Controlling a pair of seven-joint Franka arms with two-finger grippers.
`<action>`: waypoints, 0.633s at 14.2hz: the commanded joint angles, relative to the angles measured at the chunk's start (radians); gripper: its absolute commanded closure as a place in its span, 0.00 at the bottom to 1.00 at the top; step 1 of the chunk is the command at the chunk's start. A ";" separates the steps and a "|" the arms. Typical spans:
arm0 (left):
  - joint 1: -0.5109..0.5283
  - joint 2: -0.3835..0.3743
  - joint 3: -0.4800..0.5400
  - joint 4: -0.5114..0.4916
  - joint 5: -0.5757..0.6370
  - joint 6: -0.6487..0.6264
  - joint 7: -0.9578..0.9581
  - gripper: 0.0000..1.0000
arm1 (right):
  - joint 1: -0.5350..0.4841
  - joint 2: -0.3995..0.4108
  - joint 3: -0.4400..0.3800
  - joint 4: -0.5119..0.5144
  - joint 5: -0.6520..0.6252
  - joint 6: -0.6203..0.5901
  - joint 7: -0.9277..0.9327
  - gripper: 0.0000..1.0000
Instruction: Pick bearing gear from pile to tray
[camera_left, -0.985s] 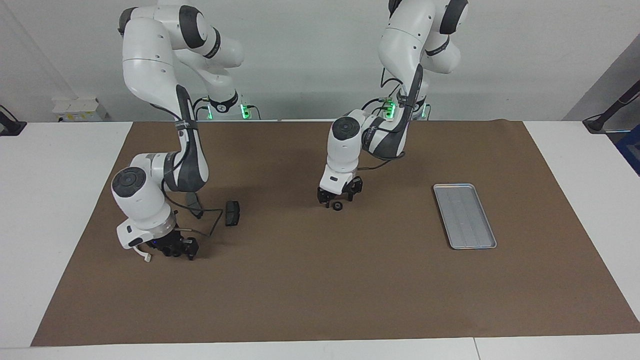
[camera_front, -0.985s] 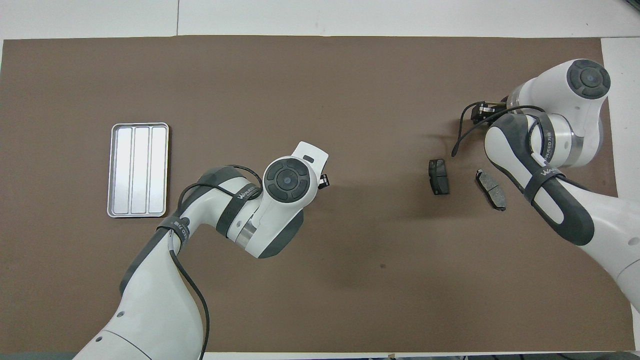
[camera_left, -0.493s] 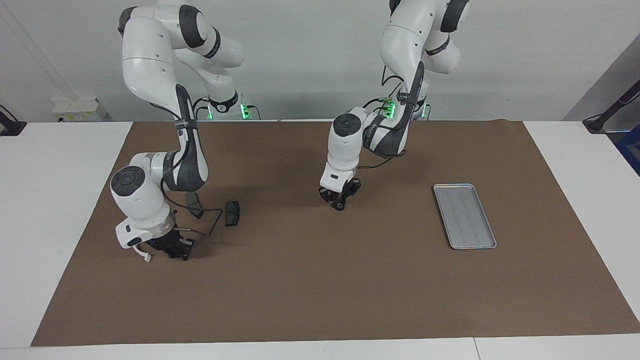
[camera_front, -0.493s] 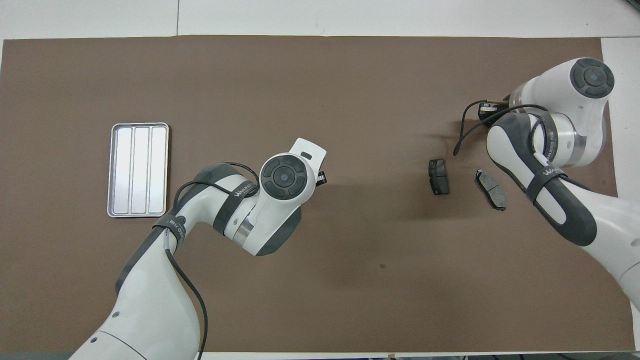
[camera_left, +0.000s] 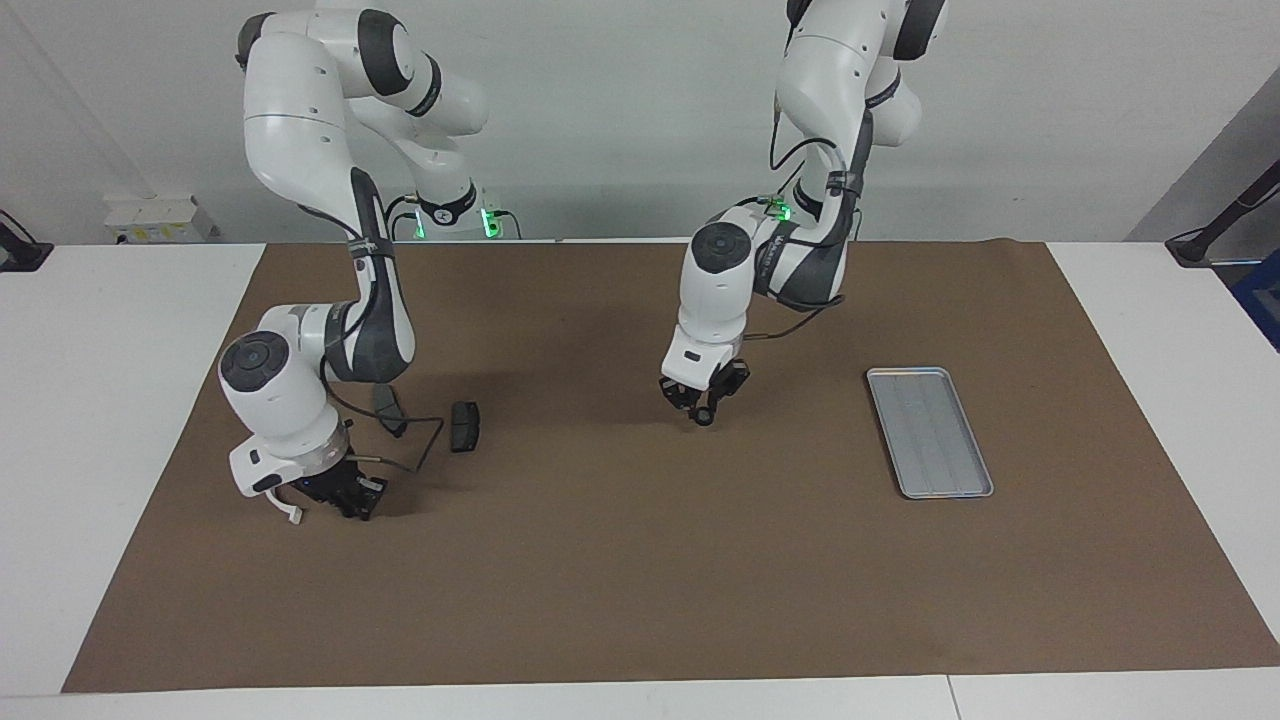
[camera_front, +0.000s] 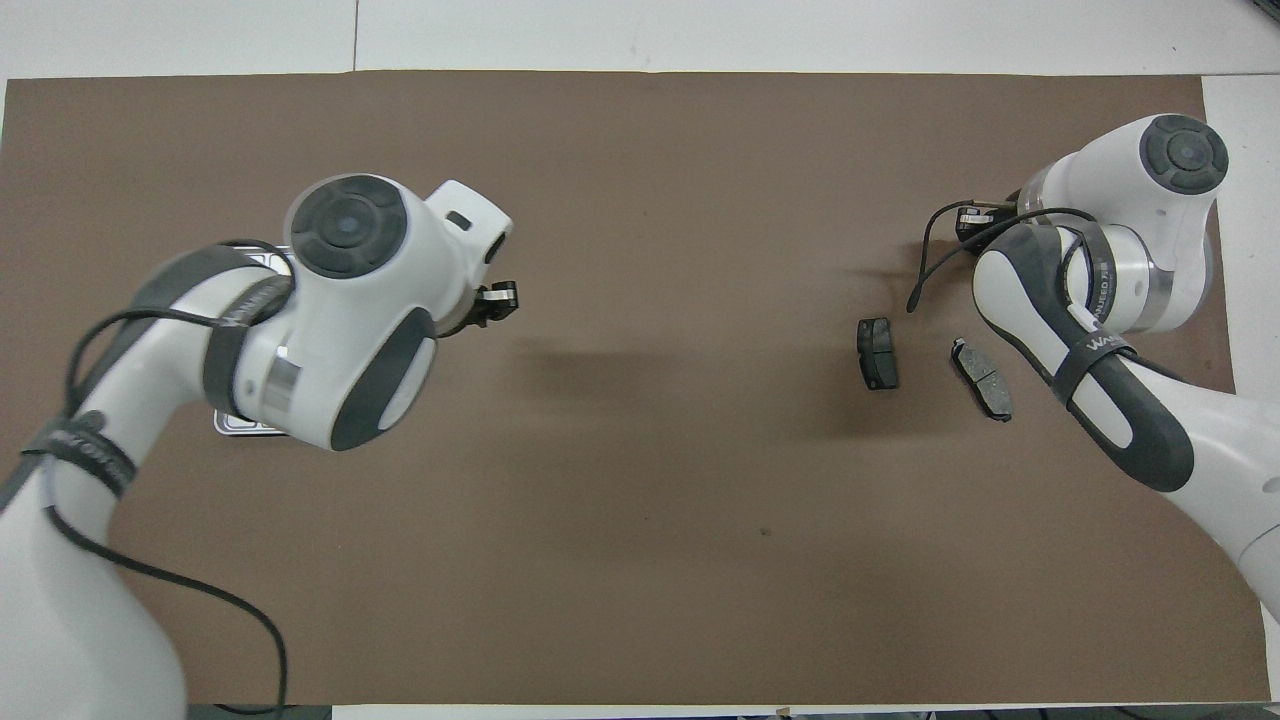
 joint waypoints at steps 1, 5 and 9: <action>0.155 -0.079 -0.012 -0.033 -0.009 -0.095 0.257 1.00 | 0.008 -0.043 0.011 0.057 -0.012 -0.158 -0.014 1.00; 0.330 -0.113 -0.011 -0.103 -0.009 -0.071 0.579 1.00 | 0.103 -0.141 0.011 0.169 0.000 -0.437 0.001 1.00; 0.416 -0.177 -0.011 -0.302 -0.009 0.122 0.716 1.00 | 0.276 -0.176 0.013 0.276 0.012 -0.630 0.312 1.00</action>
